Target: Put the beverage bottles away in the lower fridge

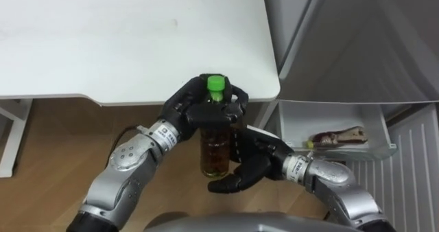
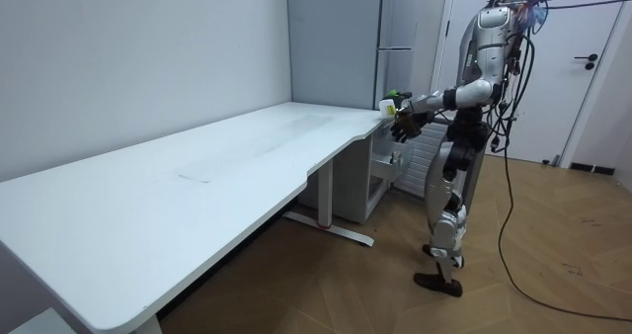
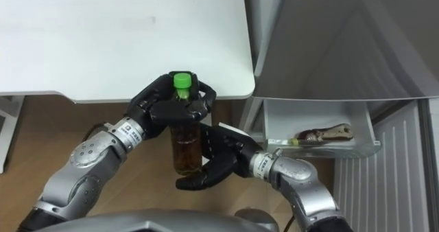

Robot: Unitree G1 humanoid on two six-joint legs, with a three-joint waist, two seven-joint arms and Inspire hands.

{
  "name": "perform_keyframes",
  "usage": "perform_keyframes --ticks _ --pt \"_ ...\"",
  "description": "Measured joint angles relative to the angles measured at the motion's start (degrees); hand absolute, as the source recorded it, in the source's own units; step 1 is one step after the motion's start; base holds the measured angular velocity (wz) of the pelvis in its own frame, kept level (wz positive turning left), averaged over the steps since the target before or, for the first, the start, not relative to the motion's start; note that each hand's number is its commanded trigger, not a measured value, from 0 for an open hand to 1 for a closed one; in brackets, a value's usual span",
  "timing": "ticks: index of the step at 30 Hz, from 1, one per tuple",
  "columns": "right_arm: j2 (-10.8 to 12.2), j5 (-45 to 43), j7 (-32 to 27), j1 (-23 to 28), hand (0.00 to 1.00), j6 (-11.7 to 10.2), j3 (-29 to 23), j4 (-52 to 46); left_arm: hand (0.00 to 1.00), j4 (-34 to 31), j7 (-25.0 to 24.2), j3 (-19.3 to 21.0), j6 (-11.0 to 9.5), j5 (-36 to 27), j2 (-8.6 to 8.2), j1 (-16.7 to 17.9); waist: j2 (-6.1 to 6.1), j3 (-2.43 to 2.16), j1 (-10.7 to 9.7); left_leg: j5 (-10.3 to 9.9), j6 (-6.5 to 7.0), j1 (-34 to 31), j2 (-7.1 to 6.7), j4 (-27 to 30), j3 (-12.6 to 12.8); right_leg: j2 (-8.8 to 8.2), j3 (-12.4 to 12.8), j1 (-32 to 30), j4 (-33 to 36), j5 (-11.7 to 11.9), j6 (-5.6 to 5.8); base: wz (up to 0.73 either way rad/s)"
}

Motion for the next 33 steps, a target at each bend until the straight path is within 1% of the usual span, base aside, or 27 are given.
perform_keyframes --ticks 1,2,3,4,10,13,15,18,19,24,25,26,31,33 --pt "-0.01 0.02 0.00 0.00 0.00 0.02 0.06 0.00 1.00 0.01 0.00 -0.09 0.00 0.05 0.02 0.00 0.00 0.00 -0.01 0.00 0.00 -0.04 0.00 -0.05 0.00 0.00 -0.01 0.02 0.00 0.00 0.00 0.00" --pt "-0.04 0.11 0.00 0.00 0.26 0.04 0.13 0.00 1.00 0.01 0.00 -0.37 -0.01 0.07 0.15 0.00 0.00 0.00 -0.01 0.00 0.00 -0.07 0.00 -0.13 0.00 0.01 -0.04 0.04 0.00 0.00 0.00 0.00" --pt "-0.05 0.38 0.00 0.00 0.90 0.04 0.14 0.01 1.00 0.01 0.00 -0.72 -0.01 0.07 0.32 0.00 0.03 0.02 -0.04 0.00 0.00 -0.12 0.00 -0.17 0.00 0.01 -0.15 0.04 0.00 0.00 0.00 0.00" --pt "-0.06 0.82 -0.01 0.00 1.00 0.06 0.19 0.01 1.00 0.01 0.01 -1.13 -0.01 0.07 0.53 0.00 0.06 0.04 -0.07 0.00 0.00 -0.16 0.00 -0.18 -0.01 0.00 -0.27 0.03 -0.02 0.00 0.00 0.00" --pt "-0.52 2.71 -1.02 0.00 1.00 1.24 0.63 0.02 1.00 0.00 -0.04 -2.52 -0.05 0.13 0.72 -0.01 0.06 0.04 0.02 0.01 -0.01 -0.16 0.00 -0.44 0.00 0.06 -0.01 -0.10 -0.01 0.00 0.00 0.00" --pt "-0.64 2.71 -1.92 -0.09 1.00 1.25 0.86 0.02 1.00 -0.01 -0.20 -2.86 -0.09 0.05 0.71 -0.05 -0.06 -0.04 0.08 0.01 0.00 -0.35 0.00 -0.47 0.03 0.06 -0.02 -0.39 0.01 0.00 0.00 0.00" --pt "-1.55 2.70 -2.51 -0.75 1.00 1.17 2.30 0.02 1.00 -0.01 -0.66 -3.51 -0.07 -0.12 0.78 -0.09 -0.24 -0.11 0.01 0.02 -0.01 -0.88 -0.01 0.27 0.01 -0.01 -0.29 -0.89 0.04 0.00 0.00 0.00" --pt "-2.15 2.69 -3.25 -1.36 1.00 1.22 3.22 0.02 1.00 -0.03 -0.75 -4.70 -0.24 -0.15 0.76 -0.38 -0.31 -0.12 -0.02 0.02 0.00 -1.00 -0.03 0.39 0.00 -0.08 -0.59 -0.96 0.03 0.00 0.00 0.01" --pt "-2.23 2.70 -3.21 -1.58 1.00 1.23 3.59 0.02 1.00 -0.03 -1.00 -5.18 -0.66 -0.09 0.81 -0.41 -0.41 -0.10 -0.01 0.02 0.00 -1.04 -0.02 0.33 -0.01 -0.09 -0.74 -0.95 0.03 0.00 0.00 0.00" --pt "-2.29 2.70 -3.24 -1.81 1.00 1.06 4.16 0.02 1.00 -0.02 -1.09 -5.59 -0.67 -0.62 0.92 -0.41 -0.70 0.01 0.19 0.00 -0.01 -1.22 0.00 0.02 -0.04 -0.06 -0.76 -0.96 0.03 0.00 0.00 0.00" --pt "-2.28 2.71 -3.26 -1.90 1.00 1.06 4.38 0.02 0.16 -0.02 -1.09 -5.55 -0.68 -0.73 0.91 -0.41 -0.79 0.04 0.22 0.00 -0.01 -1.25 0.00 0.03 -0.04 -0.05 -0.77 -0.96 0.03 0.00 0.00 0.00" --pt "-2.26 2.75 -3.30 -1.90 1.00 1.06 4.47 0.02 0.00 -0.02 -1.09 -5.55 -0.68 -0.82 0.88 -0.41 -0.82 0.06 0.28 0.00 -0.01 -1.26 0.00 0.04 -0.04 -0.05 -0.77 -0.96 0.03 0.00 0.00 0.00" --pt "-2.32 4.57 -3.88 -1.81 1.00 1.14 4.53 0.02 0.00 -0.02 -1.20 -5.56 -0.87 -2.05 0.72 -0.40 -0.85 0.08 0.74 0.01 -0.01 -1.25 -0.01 0.04 -0.04 -0.03 -0.67 -0.95 0.02 0.00 0.00 0.00" --pt "-2.29 5.34 -3.80 -1.82 1.00 1.14 4.60 0.02 0.00 -0.02 -1.25 -5.44 -1.27 -2.09 0.73 -0.40 -0.86 0.09 1.01 0.01 -0.01 -1.19 -0.01 -0.03 -0.04 -0.01 -0.63 -0.93 0.02 0.00 0.00 0.00"
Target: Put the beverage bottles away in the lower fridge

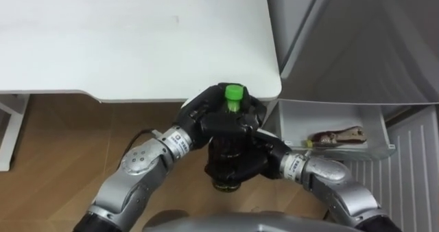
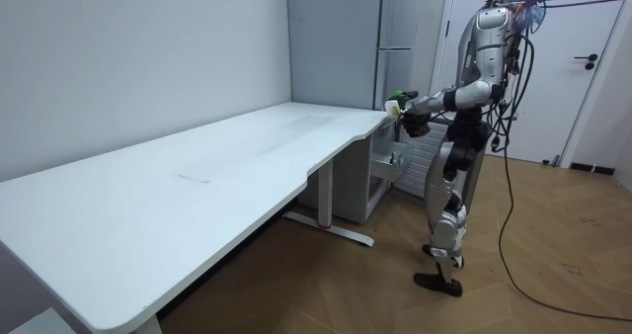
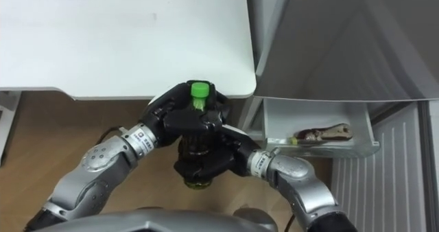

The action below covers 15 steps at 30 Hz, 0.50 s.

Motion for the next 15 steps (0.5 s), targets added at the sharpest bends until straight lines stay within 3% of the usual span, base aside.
perform_keyframes --ticks 8,12,15 --pt "-0.04 4.64 0.55 0.73 1.00 -0.02 0.38 0.00 0.00 0.02 0.00 0.86 -2.34 2.64 0.52 0.00 -0.19 0.19 0.13 0.00 0.00 0.22 -0.01 0.11 0.03 0.00 0.11 0.13 -0.05 0.00 0.00 0.00" --pt "-0.07 5.27 -0.46 0.72 1.00 -0.02 0.10 0.19 0.00 3.10 -2.02 1.25 -3.81 4.83 0.54 -0.23 0.52 0.61 0.08 0.00 0.01 0.37 -0.03 -0.47 0.23 0.09 1.22 0.05 -0.09 0.00 0.00 -0.02" --pt "-0.85 5.42 -1.05 0.81 1.00 -0.01 0.31 0.48 0.00 5.75 -2.86 0.32 -4.05 6.65 0.57 -0.23 0.88 0.64 0.06 0.00 0.00 0.05 -0.02 -0.40 0.24 0.13 1.12 -0.25 -0.11 0.00 0.00 -0.01"
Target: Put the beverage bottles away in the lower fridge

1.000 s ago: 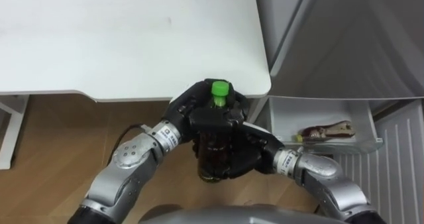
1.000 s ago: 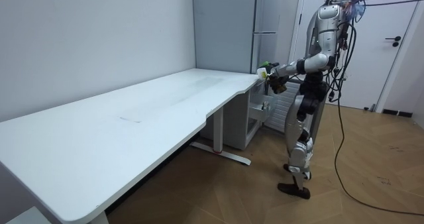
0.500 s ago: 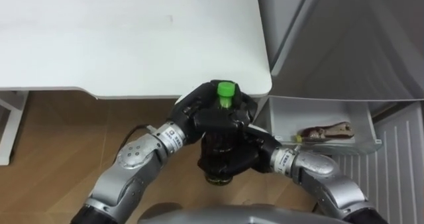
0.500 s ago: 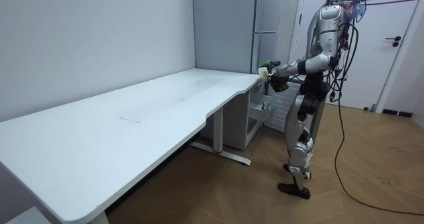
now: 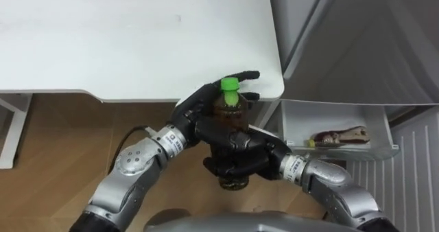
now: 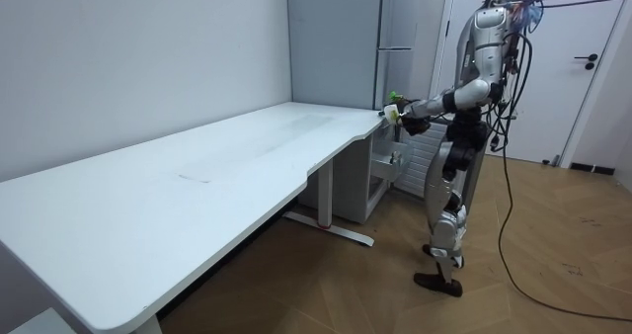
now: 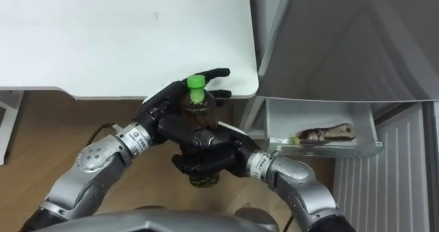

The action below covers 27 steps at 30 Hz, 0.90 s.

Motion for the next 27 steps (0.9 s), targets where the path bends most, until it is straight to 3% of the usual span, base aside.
perform_keyframes --ticks 5,13,16,23,27 --pt "-1.33 0.16 0.00 -0.04 1.00 -0.01 0.00 -0.01 0.00 0.69 -1.76 0.10 -1.22 2.57 0.33 -0.09 0.39 -0.33 -0.09 0.00 0.00 -0.12 -0.02 0.40 0.11 -0.07 -0.43 -0.11 0.02 0.00 0.00 0.00" --pt "-1.98 3.64 -0.10 0.21 1.00 0.09 0.07 -0.05 0.00 1.44 -4.39 -0.32 -1.67 2.80 3.39 -1.12 0.99 -0.78 -1.55 0.01 0.00 0.32 -0.01 -0.20 -0.10 -0.10 -1.02 0.27 0.00 0.00 0.00 0.01" --pt "-2.67 5.70 -0.16 0.22 1.00 0.10 0.22 -0.05 0.00 2.53 -4.85 -0.48 -2.09 2.81 3.49 -1.38 1.29 -1.03 -1.51 0.02 0.01 0.95 -0.02 -0.66 0.24 -0.08 -0.52 0.48 0.03 0.00 0.01 -0.06" --pt "-4.26 7.07 -1.58 0.57 1.00 0.11 2.03 -0.05 0.00 4.52 -5.29 -0.92 -4.26 3.11 3.93 -1.33 0.96 -0.93 -1.58 0.12 0.00 2.23 0.00 -1.46 0.81 0.02 0.21 1.26 -0.04 -0.02 0.03 -0.04" --pt "-4.22 7.14 -3.74 0.81 1.00 0.11 2.03 0.41 0.00 5.79 -5.29 -0.98 -6.20 5.36 4.59 -1.72 0.50 -0.61 -1.60 0.11 0.02 2.18 -0.02 -1.35 1.12 0.01 0.27 1.22 -0.06 -0.02 0.03 -0.02"
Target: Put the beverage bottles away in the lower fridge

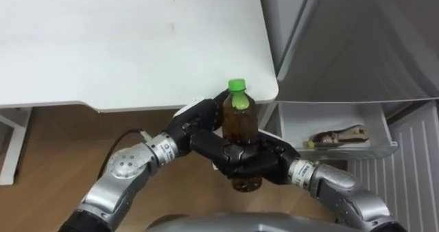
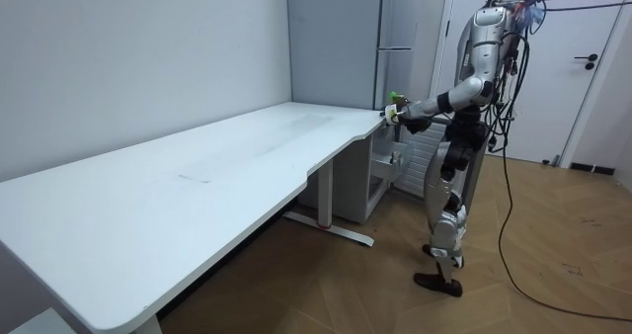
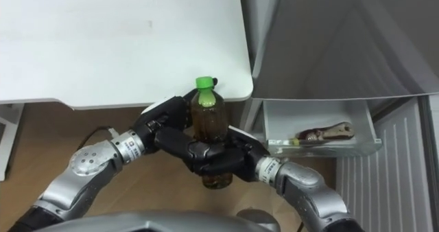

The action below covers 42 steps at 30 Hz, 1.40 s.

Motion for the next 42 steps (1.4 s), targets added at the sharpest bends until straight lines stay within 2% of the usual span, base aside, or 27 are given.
perform_keyframes --ticks 3,6,10,14,17,18,21,23,25,29,31,36,40,42 --pt "-0.07 0.92 -1.52 0.05 1.00 -0.01 0.00 0.34 0.00 -0.55 0.50 -0.15 -0.63 1.31 0.32 -0.21 0.06 0.01 -0.28 -0.01 0.02 -0.14 -0.02 0.09 0.00 -0.02 -0.01 -0.01 -0.17 0.00 0.00 0.00" --pt "-0.15 2.41 -2.36 0.04 1.00 -0.14 -0.13 1.70 0.00 -1.07 1.22 -0.53 -1.14 1.76 0.59 0.01 0.35 -0.17 -0.63 -0.01 0.01 -0.37 -0.01 0.14 -0.01 0.00 -0.05 -0.10 -0.39 0.01 -0.01 0.00" --pt "-1.49 3.73 -2.60 0.06 1.00 -0.19 -0.05 2.44 0.00 -3.18 2.56 -0.93 -1.18 5.68 1.55 0.18 0.62 -0.32 -0.75 0.00 0.00 -0.21 0.00 0.22 0.03 -0.02 -0.05 -0.11 -0.42 0.01 -0.01 0.00" --pt "-1.60 5.22 -2.62 0.06 1.00 -1.52 -0.06 3.97 0.00 -4.27 4.57 -1.70 -1.42 7.61 1.89 0.29 0.59 -0.31 -0.78 0.01 0.00 0.00 -0.02 0.34 0.09 -0.02 -0.01 0.00 -0.53 0.01 -0.01 0.00" --pt "-1.16 6.54 -2.74 0.69 1.00 -2.25 -0.10 4.63 0.00 -5.04 6.00 -1.82 -1.44 8.84 1.95 0.29 0.48 -0.18 -1.19 0.00 0.00 0.03 -0.02 0.34 0.09 0.00 0.07 -0.01 -0.73 0.01 -0.02 0.00" --pt "-0.89 6.59 -2.88 1.39 1.00 -3.13 -0.22 4.92 0.00 -5.39 6.46 -1.79 -1.45 10.18 1.91 0.37 0.49 -0.17 -1.40 0.00 0.00 -0.06 -0.02 0.25 0.06 0.00 0.00 -0.01 -0.74 0.01 -0.02 0.00" --pt "-0.70 8.13 -3.35 2.64 1.00 -3.30 -0.87 5.04 0.00 -7.32 7.89 -1.73 -1.46 12.80 1.95 0.78 0.64 0.19 -1.79 -0.02 0.01 -0.25 -0.03 -0.17 0.06 0.00 0.02 -0.03 -0.80 0.01 -0.02 0.00" --pt "-0.47 9.92 -3.66 3.51 1.00 -3.54 -2.05 5.08 0.00 -8.50 8.55 -1.59 -1.46 14.15 2.09 0.82 0.73 0.23 -1.76 -0.02 0.00 -0.30 -0.02 0.11 0.01 0.02 -0.06 -0.08 -0.83 0.01 -0.02 0.00" --pt "0.41 11.23 -4.22 3.91 1.00 -5.12 -3.81 6.11 0.00 -10.30 9.26 -0.94 -1.47 14.86 2.11 0.95 0.78 0.26 -1.77 -0.02 0.00 -0.38 0.00 0.23 0.01 0.04 -0.08 -0.12 -0.86 0.01 -0.02 0.00" --pt "1.60 14.03 -6.77 4.73 1.00 -8.97 -8.18 7.91 0.00 -15.35 13.20 2.12 -3.82 15.40 1.55 2.31 0.98 0.11 -1.74 -0.01 -0.01 -1.01 -0.01 0.25 0.01 0.06 -0.10 -1.00 -0.90 0.04 -0.06 0.00" --pt "2.01 15.97 -8.72 5.58 1.00 -11.27 -9.88 10.73 0.00 -17.32 16.77 5.17 -5.73 15.39 0.80 4.33 1.24 -0.29 -1.44 -0.01 -0.02 -0.93 0.03 0.19 -0.01 0.09 -0.16 -0.82 -0.91 0.04 -0.06 0.00" --pt "2.56 17.73 -12.76 5.80 1.00 -11.80 -11.79 15.63 0.00 -17.69 23.53 8.91 -7.32 15.12 -0.16 5.59 1.09 -0.30 -1.17 0.02 -0.03 -0.86 0.02 0.27 -0.09 0.00 -0.47 -0.78 -0.86 0.03 -0.05 0.00" --pt "3.24 20.70 -14.04 5.94 1.00 -11.80 -12.96 17.22 0.00 -17.74 25.31 12.12 -7.96 14.01 -0.56 8.33 0.83 -0.22 -1.20 0.01 -0.03 -0.77 0.00 0.19 -0.17 -0.09 -1.17 -0.34 -0.90 0.03 -0.04 0.01" --pt "3.79 22.50 -15.03 6.24 1.00 -11.80 -14.52 18.24 0.00 -17.75 26.35 15.03 -8.18 14.85 -0.79 10.15 0.49 -0.17 -0.84 -0.05 -0.06 -0.66 0.00 0.13 -0.67 -0.08 -1.87 0.04 -1.00 0.03 -0.05 0.10"
